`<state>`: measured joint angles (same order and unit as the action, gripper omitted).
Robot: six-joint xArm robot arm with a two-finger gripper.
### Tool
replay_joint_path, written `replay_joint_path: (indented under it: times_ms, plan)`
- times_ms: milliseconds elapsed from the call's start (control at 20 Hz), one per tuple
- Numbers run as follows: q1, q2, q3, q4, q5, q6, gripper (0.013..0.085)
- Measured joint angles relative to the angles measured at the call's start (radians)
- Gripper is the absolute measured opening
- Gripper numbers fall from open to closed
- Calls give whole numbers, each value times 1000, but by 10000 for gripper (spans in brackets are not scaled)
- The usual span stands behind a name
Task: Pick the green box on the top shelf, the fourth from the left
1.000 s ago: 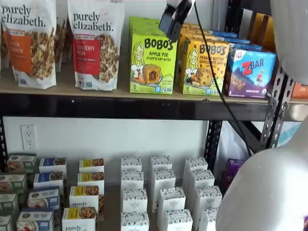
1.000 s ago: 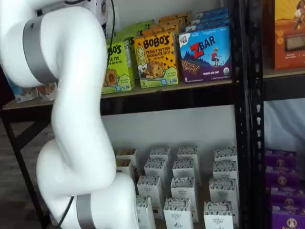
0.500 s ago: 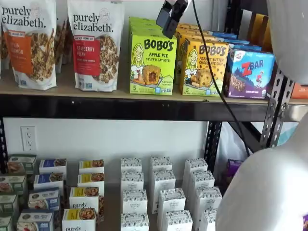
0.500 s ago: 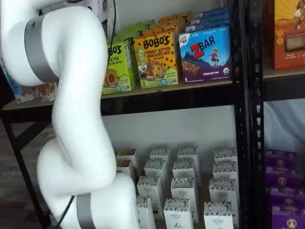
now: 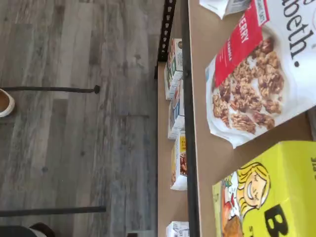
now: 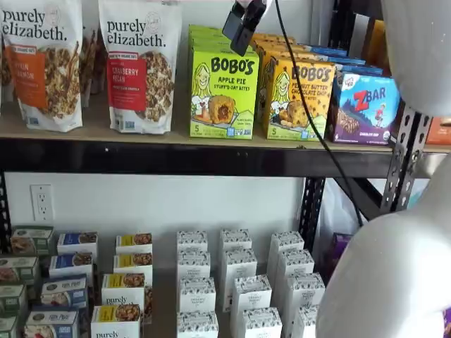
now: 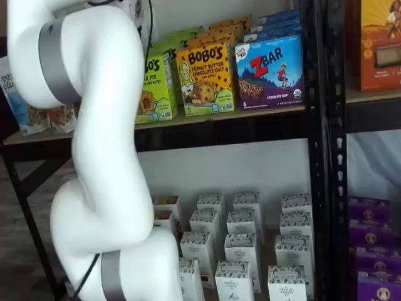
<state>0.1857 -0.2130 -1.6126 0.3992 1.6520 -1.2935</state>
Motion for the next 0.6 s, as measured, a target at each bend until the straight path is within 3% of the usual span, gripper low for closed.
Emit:
replay_joint_path:
  times_ms: [600]
  plan:
    - [-30, 72, -69, 10, 15, -27, 850]
